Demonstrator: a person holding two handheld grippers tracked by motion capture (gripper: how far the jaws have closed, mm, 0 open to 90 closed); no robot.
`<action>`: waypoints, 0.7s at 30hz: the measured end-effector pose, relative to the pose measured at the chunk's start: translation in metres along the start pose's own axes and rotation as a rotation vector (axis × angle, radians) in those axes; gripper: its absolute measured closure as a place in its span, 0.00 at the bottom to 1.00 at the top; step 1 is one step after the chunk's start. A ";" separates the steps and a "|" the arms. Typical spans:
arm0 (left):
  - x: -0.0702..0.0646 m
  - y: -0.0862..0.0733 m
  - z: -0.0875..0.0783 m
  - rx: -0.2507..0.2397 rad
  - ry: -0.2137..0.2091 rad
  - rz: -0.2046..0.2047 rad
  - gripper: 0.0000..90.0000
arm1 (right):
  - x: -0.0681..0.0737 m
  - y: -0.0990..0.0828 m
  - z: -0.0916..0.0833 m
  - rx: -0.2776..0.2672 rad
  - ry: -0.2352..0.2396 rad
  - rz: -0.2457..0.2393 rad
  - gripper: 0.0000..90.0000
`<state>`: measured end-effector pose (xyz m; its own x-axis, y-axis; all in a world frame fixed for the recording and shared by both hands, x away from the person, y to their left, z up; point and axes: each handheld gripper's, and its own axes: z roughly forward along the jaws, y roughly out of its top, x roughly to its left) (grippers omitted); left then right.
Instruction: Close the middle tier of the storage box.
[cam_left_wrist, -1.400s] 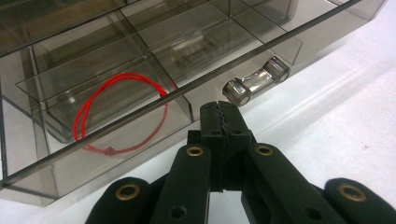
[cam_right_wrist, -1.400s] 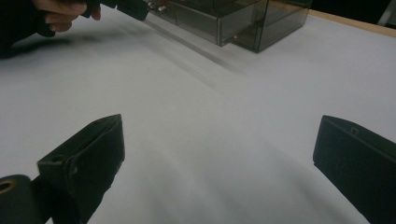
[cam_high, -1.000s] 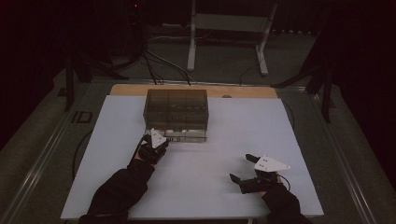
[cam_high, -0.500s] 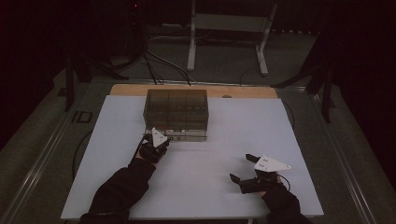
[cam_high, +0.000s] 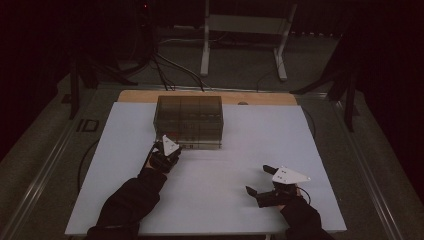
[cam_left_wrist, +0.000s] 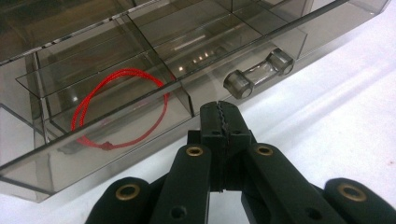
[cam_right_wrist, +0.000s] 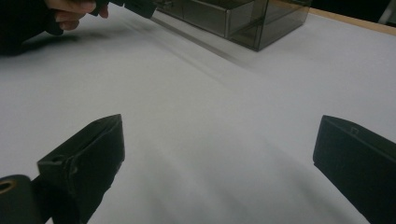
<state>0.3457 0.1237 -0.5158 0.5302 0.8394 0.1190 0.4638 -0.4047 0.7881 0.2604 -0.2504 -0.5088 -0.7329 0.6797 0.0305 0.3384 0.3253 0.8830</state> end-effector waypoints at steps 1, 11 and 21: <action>0.000 0.000 0.000 0.002 0.002 0.003 1.00 | 0.000 0.000 0.000 -0.004 0.000 -0.001 0.03; 0.003 0.003 -0.001 -0.006 -0.003 -0.004 1.00 | 0.000 0.000 0.000 0.000 -0.001 -0.001 0.03; 0.007 0.004 0.001 -0.008 0.003 -0.009 1.00 | 0.001 0.000 0.000 -0.004 -0.001 -0.003 0.03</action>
<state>0.3523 0.1277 -0.5126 0.5241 0.8441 0.1135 0.4633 -0.3944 0.7936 0.2602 -0.2497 -0.5084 -0.7335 0.6791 0.0276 0.3341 0.3249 0.8848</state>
